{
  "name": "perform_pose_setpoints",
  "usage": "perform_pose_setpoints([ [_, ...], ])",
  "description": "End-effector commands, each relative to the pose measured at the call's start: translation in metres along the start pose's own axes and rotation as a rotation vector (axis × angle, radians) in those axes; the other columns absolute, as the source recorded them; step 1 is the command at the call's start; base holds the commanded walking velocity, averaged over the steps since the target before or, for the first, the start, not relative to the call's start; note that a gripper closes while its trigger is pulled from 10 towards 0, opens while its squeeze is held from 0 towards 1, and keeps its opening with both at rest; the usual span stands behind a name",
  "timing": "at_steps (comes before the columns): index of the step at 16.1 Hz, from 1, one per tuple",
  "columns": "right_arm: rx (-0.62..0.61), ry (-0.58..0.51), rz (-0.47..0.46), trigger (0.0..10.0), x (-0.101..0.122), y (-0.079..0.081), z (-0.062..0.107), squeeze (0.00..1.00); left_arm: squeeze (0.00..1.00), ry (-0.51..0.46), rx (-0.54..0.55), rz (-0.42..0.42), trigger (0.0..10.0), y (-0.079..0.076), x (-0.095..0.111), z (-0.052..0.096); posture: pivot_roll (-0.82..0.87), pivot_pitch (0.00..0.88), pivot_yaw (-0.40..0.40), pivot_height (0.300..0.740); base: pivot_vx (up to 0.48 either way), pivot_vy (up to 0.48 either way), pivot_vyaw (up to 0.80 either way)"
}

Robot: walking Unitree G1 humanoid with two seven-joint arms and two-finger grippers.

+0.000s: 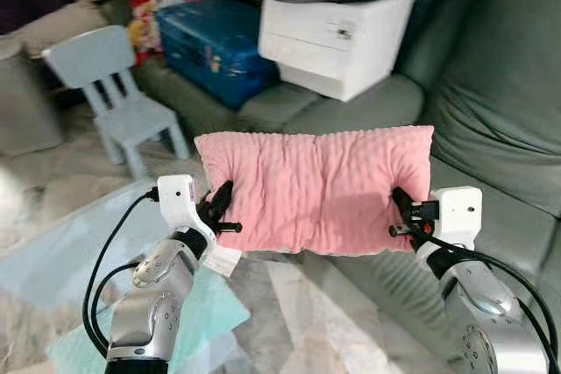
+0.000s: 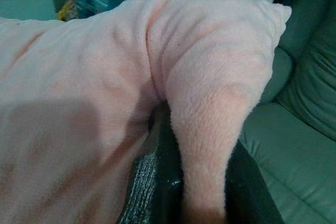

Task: Move the pillow to the sofa

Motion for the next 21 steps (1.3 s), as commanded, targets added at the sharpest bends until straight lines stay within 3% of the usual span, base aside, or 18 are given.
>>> perform_pose_setpoints([
  [1,0.003,-0.034,0.006,10.0,0.0091,0.0005,0.0,0.0,0.0,-0.006,-0.027,-0.002,10.0,-0.0043,0.0037,-0.0009,-0.23,0.0,0.03,0.74,0.0,-0.24,0.0],
  [17,0.003,-0.032,0.007,10.0,0.0088,0.0007,0.0003,0.0,0.0,-0.002,-0.033,0.001,10.0,-0.0044,0.0028,0.0002,-0.23,0.0,0.029,0.74,0.0,-0.305,0.0],
  [21,0.004,-0.033,0.006,10.0,0.0087,0.0007,-0.0005,0.0,0.0,-0.007,-0.019,0.013,10.0,-0.0029,0.0032,-0.0008,-0.22,0.0,0.03,0.74,0.0,0.0,0.0],
])
Point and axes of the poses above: a point about 5 cm out from each wrist's last joint towards the gripper, its own z axis pointing back from the gripper into the wrist, its own x axis along the axis of the wrist's last joint, y = z × x, the point moved 2 cm from there along -z, pointing out of the wrist towards the gripper, and after that the axes turned 10 degrees about z, right-handed, at the moved point
